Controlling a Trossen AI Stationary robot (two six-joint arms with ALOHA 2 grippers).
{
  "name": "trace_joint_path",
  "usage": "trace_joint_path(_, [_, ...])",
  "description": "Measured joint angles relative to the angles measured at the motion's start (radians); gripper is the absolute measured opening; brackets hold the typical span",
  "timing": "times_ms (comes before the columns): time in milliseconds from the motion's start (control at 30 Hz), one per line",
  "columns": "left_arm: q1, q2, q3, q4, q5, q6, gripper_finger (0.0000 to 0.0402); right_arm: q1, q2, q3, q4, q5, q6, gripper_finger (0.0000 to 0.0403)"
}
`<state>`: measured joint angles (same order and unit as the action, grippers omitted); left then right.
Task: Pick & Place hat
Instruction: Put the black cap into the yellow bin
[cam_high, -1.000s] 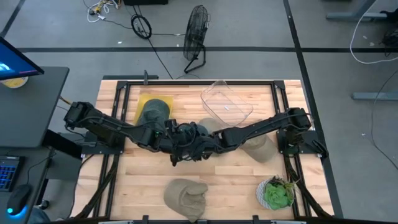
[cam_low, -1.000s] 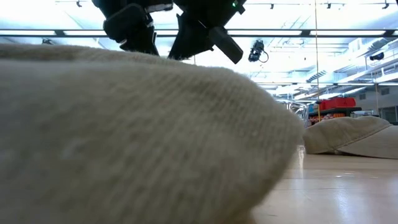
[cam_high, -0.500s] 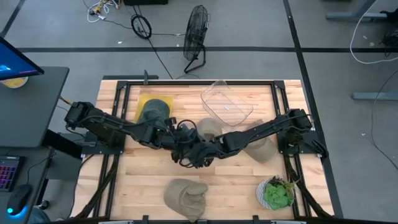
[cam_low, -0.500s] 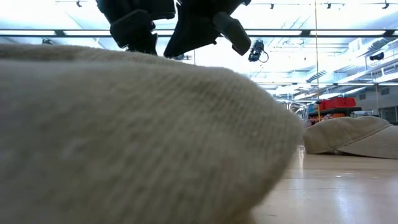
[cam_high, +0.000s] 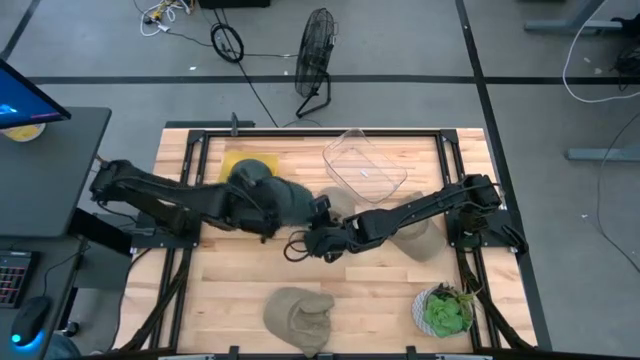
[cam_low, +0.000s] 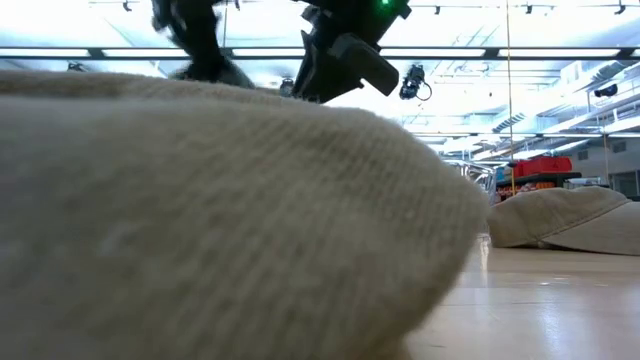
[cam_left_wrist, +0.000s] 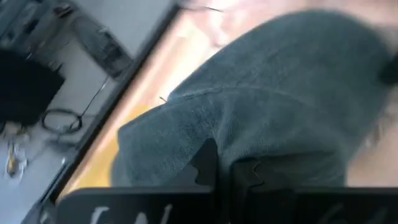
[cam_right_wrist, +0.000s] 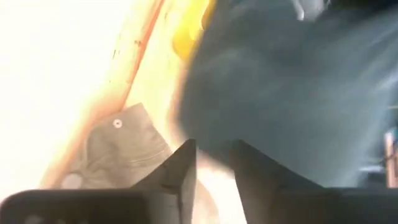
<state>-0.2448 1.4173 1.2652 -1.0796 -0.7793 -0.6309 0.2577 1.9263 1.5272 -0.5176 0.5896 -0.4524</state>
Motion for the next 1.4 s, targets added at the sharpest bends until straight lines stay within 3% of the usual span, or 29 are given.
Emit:
trace_joint_path(200, [0.056,-0.084,0.126,-0.316,0.001,-0.358,0.0017,0.0,0.0,-0.001,-0.042,-0.006,0.144,0.0149])
trace_joint_path(400, [0.108,-0.108,0.07,-0.487,0.03,-0.713,0.0016,0.0,0.0,-0.001,-0.095,-0.033,0.224,0.0159])
trace_joint_path(667, [0.108,-0.106,-0.195,-0.259,0.035,-1.067,0.0022,-0.002,0.0,-0.001,-0.114,-0.059,0.232,0.0147])
trace_joint_path(933, [0.12,-0.106,-0.382,-0.249,0.1,-1.467,0.0023,-0.002,0.0,-0.001,-0.121,-0.059,0.225,0.0135])
trace_joint_path(1233, [0.125,-0.097,-0.457,-0.087,0.14,-1.473,0.0023,-0.012,0.0,-0.001,-0.123,-0.06,0.201,0.013])
trace_joint_path(1400, [0.125,-0.097,-0.456,-0.115,0.197,-1.345,0.0034,-0.022,0.0,-0.001,-0.13,-0.059,0.2,0.013])
